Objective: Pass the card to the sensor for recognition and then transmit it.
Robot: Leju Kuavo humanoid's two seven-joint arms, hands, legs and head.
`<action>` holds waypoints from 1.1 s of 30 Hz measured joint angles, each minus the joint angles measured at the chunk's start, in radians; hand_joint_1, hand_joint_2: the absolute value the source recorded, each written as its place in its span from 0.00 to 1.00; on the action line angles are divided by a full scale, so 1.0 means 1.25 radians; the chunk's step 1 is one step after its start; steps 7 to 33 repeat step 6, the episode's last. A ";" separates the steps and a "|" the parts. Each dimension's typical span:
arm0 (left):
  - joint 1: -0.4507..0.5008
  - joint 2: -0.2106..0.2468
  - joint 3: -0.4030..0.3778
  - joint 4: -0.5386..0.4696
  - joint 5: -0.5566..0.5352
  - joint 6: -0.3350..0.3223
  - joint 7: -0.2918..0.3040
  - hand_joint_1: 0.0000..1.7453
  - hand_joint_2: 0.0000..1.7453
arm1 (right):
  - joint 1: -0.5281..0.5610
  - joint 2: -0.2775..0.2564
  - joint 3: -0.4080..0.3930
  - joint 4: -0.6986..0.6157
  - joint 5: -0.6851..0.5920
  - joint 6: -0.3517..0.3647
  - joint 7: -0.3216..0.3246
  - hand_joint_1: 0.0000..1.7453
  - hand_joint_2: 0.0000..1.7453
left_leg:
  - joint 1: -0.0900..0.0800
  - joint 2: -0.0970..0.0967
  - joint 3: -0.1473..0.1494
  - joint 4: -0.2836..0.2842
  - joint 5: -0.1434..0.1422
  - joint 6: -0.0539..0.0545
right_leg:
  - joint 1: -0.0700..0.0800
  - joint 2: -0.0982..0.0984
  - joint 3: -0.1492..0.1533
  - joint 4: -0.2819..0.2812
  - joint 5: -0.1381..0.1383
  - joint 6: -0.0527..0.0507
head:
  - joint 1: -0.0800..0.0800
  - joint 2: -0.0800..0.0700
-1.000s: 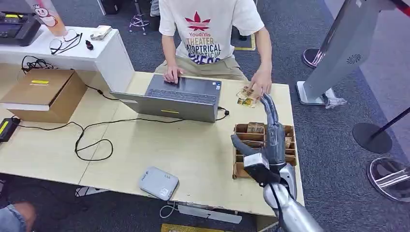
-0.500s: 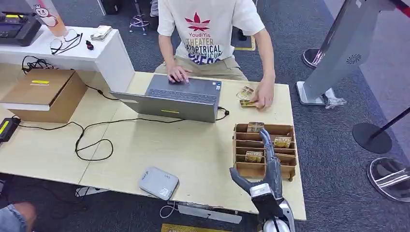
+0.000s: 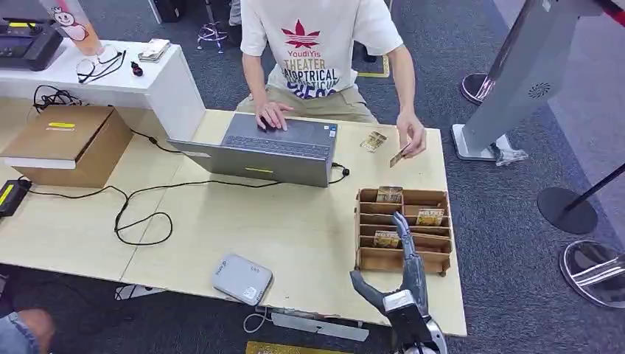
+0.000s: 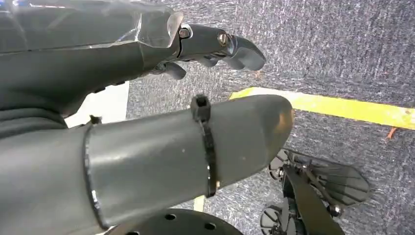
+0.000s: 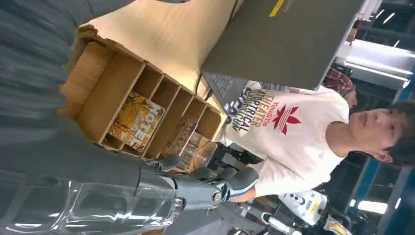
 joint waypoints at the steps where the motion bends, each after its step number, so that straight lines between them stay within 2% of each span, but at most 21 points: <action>1: 0.000 0.000 0.000 0.000 -0.001 0.000 0.000 0.00 0.00 | 0.001 0.000 0.000 0.001 0.000 0.000 -0.001 0.00 1.00 | 0.000 0.000 0.000 0.000 0.000 0.000 | 0.000 0.000 0.000 0.000 0.000 0.000 | 0.000 0.000; 33: 0.000 0.002 0.000 0.000 -0.001 -0.001 -0.001 0.00 0.00 | 0.005 0.000 0.000 0.004 -0.007 -0.001 -0.004 0.00 1.00 | 0.000 0.000 0.000 0.000 0.000 0.000 | 0.000 0.000 0.000 0.000 0.000 0.000 | 0.000 0.000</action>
